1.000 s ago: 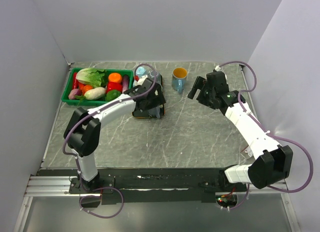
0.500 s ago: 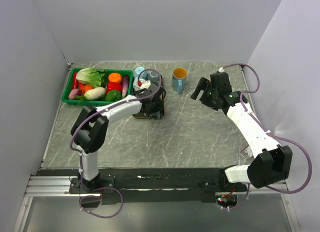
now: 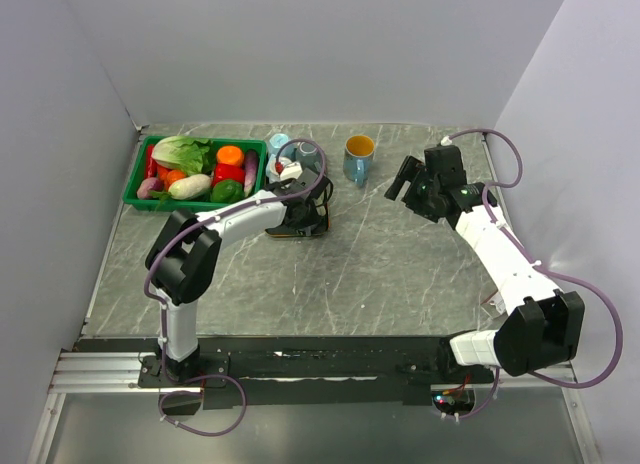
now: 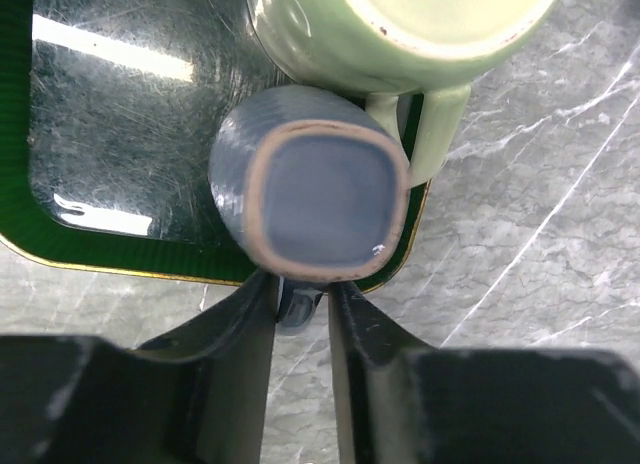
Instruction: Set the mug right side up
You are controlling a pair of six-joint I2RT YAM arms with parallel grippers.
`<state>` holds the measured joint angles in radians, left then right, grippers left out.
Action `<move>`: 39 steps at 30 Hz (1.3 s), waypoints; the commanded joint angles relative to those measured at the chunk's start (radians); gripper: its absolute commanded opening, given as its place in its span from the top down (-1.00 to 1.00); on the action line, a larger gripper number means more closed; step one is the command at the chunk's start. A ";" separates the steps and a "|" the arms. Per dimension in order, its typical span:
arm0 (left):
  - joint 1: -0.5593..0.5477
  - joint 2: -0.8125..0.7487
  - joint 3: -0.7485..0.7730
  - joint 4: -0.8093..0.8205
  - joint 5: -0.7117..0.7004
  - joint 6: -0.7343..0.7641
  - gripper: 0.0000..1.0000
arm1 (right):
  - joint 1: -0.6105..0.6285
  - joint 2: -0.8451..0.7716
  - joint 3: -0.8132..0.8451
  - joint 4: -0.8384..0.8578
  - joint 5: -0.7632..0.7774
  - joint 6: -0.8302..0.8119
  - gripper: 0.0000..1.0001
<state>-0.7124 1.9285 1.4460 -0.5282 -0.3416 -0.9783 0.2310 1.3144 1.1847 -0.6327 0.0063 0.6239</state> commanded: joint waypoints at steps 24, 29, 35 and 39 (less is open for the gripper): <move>-0.007 -0.295 0.005 0.030 -0.001 0.112 0.98 | -0.015 -0.116 -0.125 0.261 -0.238 0.040 -0.96; -0.007 -0.379 0.025 0.100 0.093 0.116 0.98 | -0.015 -0.149 -0.163 0.389 -0.367 0.086 -0.95; -0.004 -0.468 0.059 0.194 0.213 0.128 0.98 | -0.013 -0.172 -0.214 0.675 -0.633 0.177 -0.99; -0.004 -0.500 0.097 0.373 0.305 0.133 0.98 | -0.010 -0.136 -0.273 1.072 -0.876 0.385 -0.98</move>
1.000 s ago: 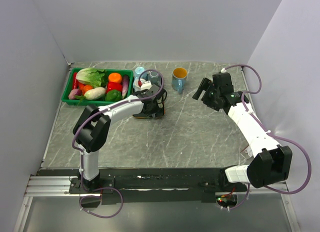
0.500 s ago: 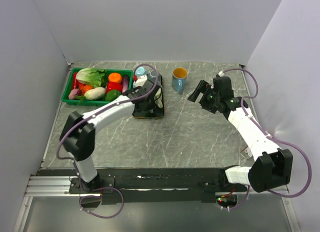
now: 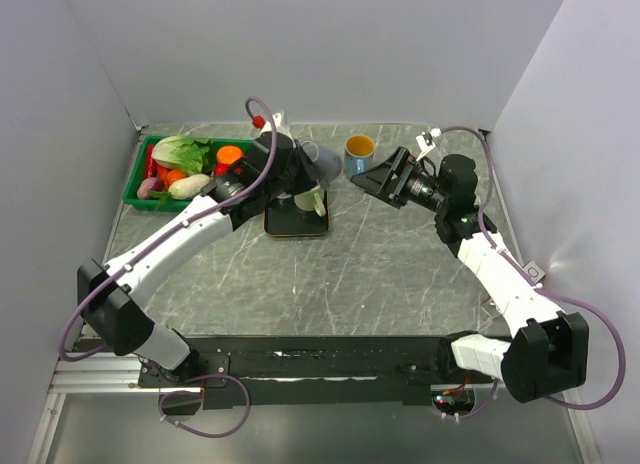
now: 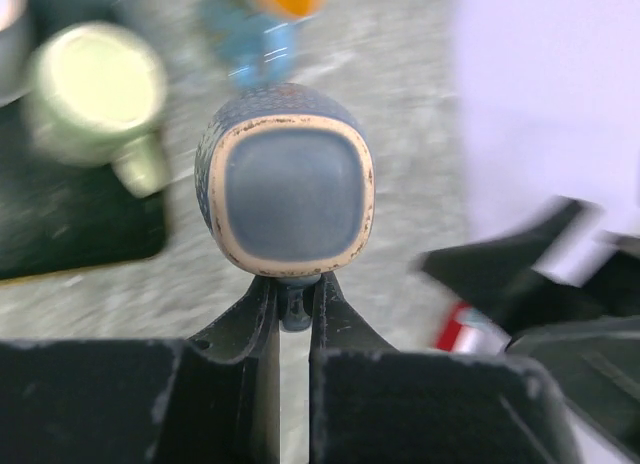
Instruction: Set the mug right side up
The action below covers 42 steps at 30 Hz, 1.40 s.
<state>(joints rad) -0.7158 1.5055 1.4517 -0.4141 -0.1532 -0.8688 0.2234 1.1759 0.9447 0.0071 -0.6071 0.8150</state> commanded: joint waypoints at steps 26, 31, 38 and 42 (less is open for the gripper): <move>-0.001 -0.205 -0.060 0.749 0.374 -0.115 0.98 | 0.105 -0.015 0.077 0.712 -0.048 0.417 -0.52; -0.001 -0.229 -0.076 0.729 0.377 -0.065 0.98 | 0.102 0.002 0.120 0.717 -0.054 0.431 -0.36; -0.001 -0.241 -0.116 0.753 0.380 -0.070 0.98 | 0.100 0.040 0.114 0.791 -0.054 0.498 -0.09; -0.001 -0.249 -0.131 0.761 0.379 -0.073 0.98 | 0.100 0.073 0.109 0.843 -0.065 0.544 0.18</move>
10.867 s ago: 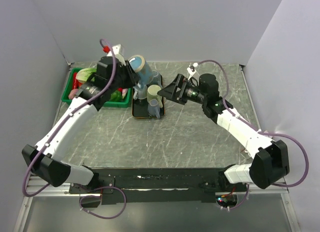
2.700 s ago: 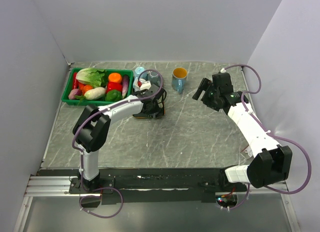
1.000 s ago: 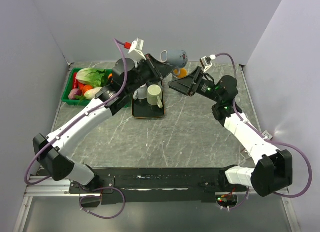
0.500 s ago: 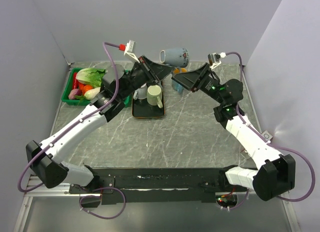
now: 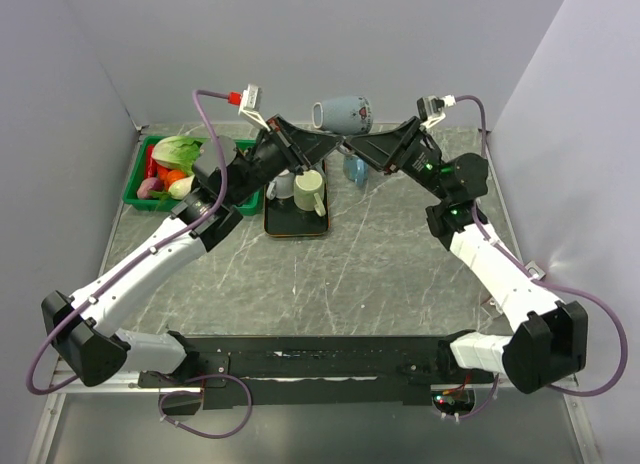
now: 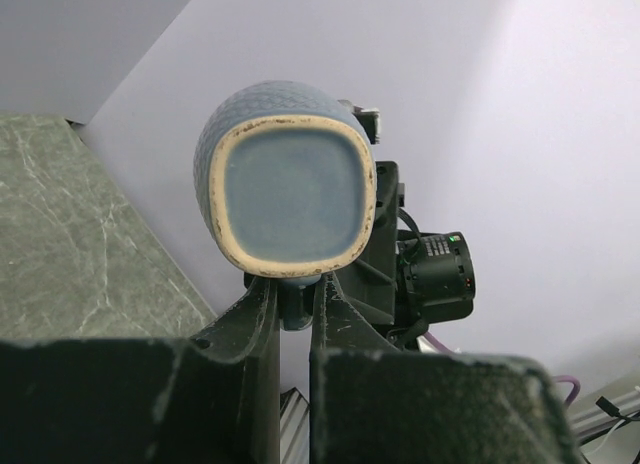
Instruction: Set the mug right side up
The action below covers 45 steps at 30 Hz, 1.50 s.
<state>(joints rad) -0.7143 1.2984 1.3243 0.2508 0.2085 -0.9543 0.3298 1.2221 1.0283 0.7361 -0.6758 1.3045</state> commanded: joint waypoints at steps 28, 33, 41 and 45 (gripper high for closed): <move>-0.004 0.041 0.098 -0.229 -0.153 0.126 -0.93 | -0.037 -0.004 0.203 -0.369 0.074 -0.284 1.00; -0.004 0.081 0.151 -0.485 -0.361 0.153 -0.93 | -0.078 0.010 0.317 -0.611 0.188 -0.513 1.00; -0.004 0.049 0.105 -0.504 -0.443 0.227 -0.93 | -0.144 0.039 0.389 -0.908 0.456 -0.859 1.00; -0.004 0.045 0.098 -0.498 -0.448 0.252 -0.93 | -0.147 0.086 0.388 -0.975 0.574 -0.987 1.00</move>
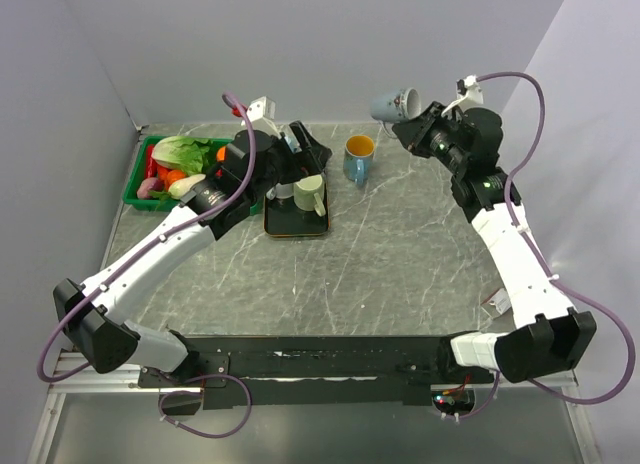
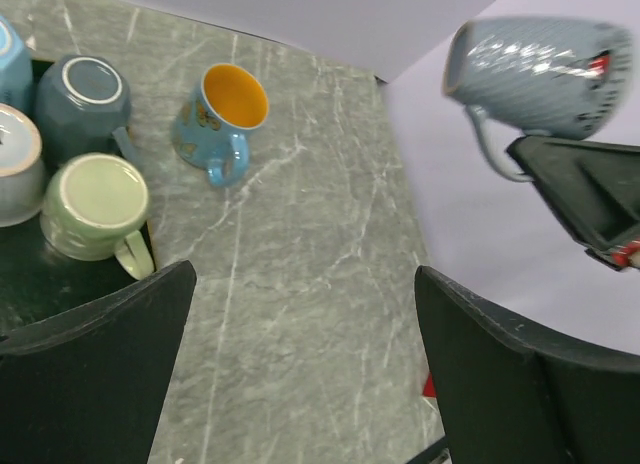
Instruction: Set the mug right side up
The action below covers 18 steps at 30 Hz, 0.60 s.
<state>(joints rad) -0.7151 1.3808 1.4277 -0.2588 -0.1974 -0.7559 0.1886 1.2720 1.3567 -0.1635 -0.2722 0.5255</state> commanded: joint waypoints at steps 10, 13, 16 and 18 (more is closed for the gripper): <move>-0.001 -0.034 -0.006 -0.003 -0.028 0.066 -0.93 | -0.011 0.228 0.053 -0.116 0.378 -0.320 1.00; -0.003 -0.043 -0.018 -0.007 -0.030 0.063 -0.93 | -0.011 0.291 0.059 -0.119 0.398 -0.331 1.00; -0.001 -0.054 -0.032 -0.013 -0.033 0.055 -0.93 | -0.009 0.357 0.079 -0.126 0.421 -0.338 1.00; -0.001 -0.061 -0.039 -0.014 -0.034 0.050 -0.93 | -0.011 0.407 0.108 -0.148 0.433 -0.331 1.00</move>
<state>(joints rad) -0.7147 1.3647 1.3994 -0.2752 -0.2104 -0.7147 0.1825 1.6306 1.3628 -0.3401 0.0914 0.2161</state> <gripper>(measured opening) 0.963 0.219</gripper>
